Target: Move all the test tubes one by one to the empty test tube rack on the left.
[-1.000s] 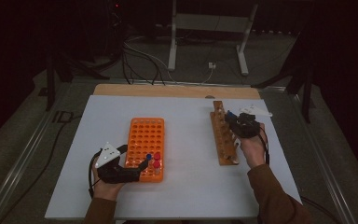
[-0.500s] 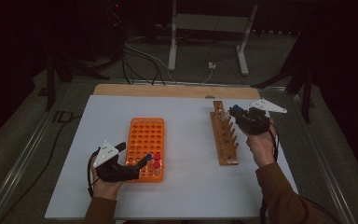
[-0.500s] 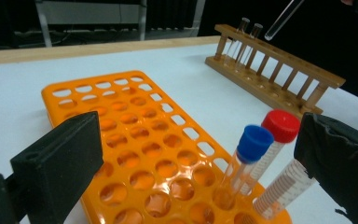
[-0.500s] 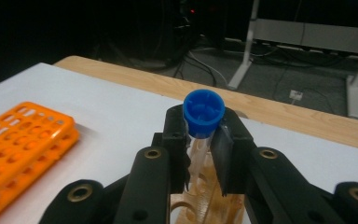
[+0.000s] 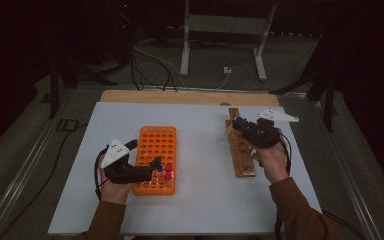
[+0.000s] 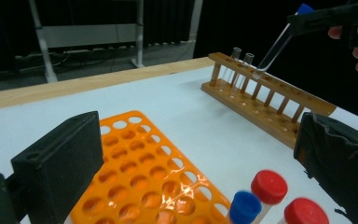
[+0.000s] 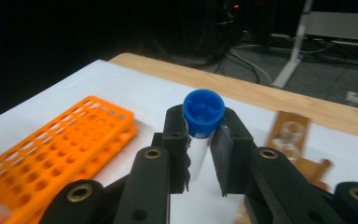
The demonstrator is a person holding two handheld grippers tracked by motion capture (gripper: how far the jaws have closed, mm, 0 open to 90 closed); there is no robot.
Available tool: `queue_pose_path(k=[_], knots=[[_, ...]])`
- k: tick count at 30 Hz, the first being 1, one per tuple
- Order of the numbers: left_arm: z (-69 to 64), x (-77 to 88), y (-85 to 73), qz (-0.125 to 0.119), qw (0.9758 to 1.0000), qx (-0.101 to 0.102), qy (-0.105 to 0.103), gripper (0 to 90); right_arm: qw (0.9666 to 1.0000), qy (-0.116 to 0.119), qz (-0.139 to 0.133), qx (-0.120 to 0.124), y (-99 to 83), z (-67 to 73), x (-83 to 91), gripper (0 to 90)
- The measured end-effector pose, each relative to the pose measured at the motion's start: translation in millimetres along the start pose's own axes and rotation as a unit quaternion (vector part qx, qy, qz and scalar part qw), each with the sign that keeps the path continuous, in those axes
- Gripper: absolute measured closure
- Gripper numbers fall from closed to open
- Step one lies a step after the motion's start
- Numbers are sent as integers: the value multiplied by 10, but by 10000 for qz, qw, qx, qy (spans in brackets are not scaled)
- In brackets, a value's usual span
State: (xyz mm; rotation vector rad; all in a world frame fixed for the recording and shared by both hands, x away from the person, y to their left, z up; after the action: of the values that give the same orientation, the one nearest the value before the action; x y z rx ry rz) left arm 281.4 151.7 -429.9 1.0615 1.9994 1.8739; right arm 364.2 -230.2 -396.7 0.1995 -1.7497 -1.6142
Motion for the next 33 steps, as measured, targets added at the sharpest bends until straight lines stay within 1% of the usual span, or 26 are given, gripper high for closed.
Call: queue_pose_path(k=[5,9,11,13,18,21,25,27,30,33], knots=[[-31,-97,82,111,9999,-112,-62,24,9995,227,67,199,24,172,-46,766],[-60,-197,132,276,9993,-207,-128,24,9985,475,99,266,55,300,-78,766],[-86,-247,149,352,9988,-290,-159,24,9976,612,114,290,76,364,-93,766],[-116,-287,163,391,9985,-330,-190,24,9968,720,121,329,97,433,-109,765],[-169,-357,187,431,9981,-342,-266,31,9941,980,131,443,149,606,-140,765],[-197,-389,195,440,9982,-330,-259,54,9924,1101,165,526,168,709,-166,765],[-250,-430,204,503,9975,-433,-240,83,9902,1245,199,599,192,830,-220,764],[-276,-445,215,504,9972,-487,-252,126,9891,1331,223,592,205,888,-250,764],[-313,-464,232,493,9968,-557,-285,193,9873,1428,247,648,225,981,-292,764],[-352,-473,238,462,9959,-683,-367,347,9855,1527,281,692,237,1062,-329,764]])
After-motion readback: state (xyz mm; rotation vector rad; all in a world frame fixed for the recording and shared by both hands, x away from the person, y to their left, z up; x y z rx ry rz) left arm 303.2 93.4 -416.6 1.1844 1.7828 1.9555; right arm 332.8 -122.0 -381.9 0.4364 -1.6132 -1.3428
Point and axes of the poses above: each handheld gripper's, and its own axes: x roughly backward along the jaws, y roughly out of its top, z roughly to its left, the point moved 1 cm from there along -x, roughly forward along the jaws, and after that the axes turned 4 degrees about x, right-handed, at the moved point
